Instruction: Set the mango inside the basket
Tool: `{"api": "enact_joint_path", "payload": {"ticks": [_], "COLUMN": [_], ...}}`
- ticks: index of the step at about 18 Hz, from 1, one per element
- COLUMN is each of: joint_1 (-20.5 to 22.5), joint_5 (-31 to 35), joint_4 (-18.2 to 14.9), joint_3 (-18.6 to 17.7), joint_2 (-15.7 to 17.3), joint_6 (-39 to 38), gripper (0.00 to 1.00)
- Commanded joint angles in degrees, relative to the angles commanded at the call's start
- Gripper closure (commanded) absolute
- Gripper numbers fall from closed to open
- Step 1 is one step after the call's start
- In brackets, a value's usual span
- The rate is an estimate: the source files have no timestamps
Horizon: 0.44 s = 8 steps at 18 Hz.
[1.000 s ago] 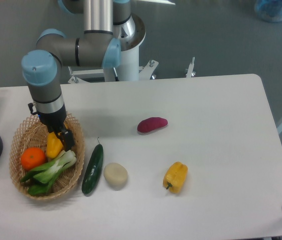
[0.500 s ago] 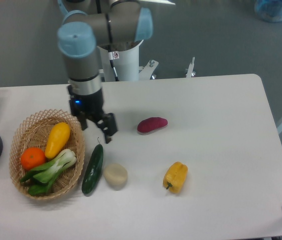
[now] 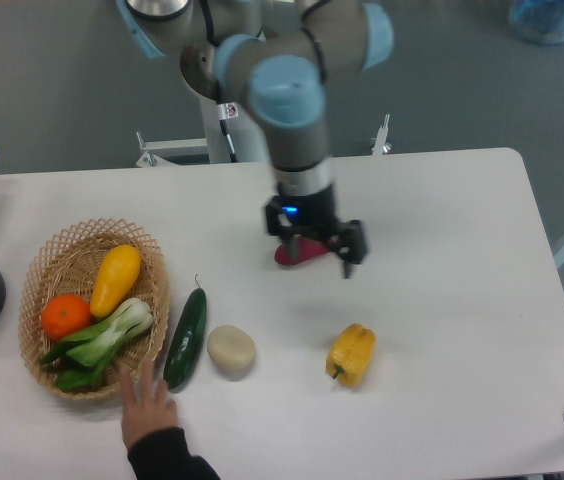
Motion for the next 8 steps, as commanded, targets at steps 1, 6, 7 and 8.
{"api": "enact_joint_path", "payload": {"ticks": [1, 6, 7, 8], "joint_1": [0.9, 1.2, 1.2, 1.2], "joint_5": [-2.0, -2.3, -2.3, -2.2], "joint_4": [-0.1, -0.2, -0.2, -0.2], "joint_3": [-0.4, -3.0, -3.1, -3.3], "joint_2": [-0.1, 0.1, 0.1, 0.1], "joint_6": [1.0, 1.3, 1.3, 1.3], "gripper": [0.0, 0.0, 0.0, 0.0]}}
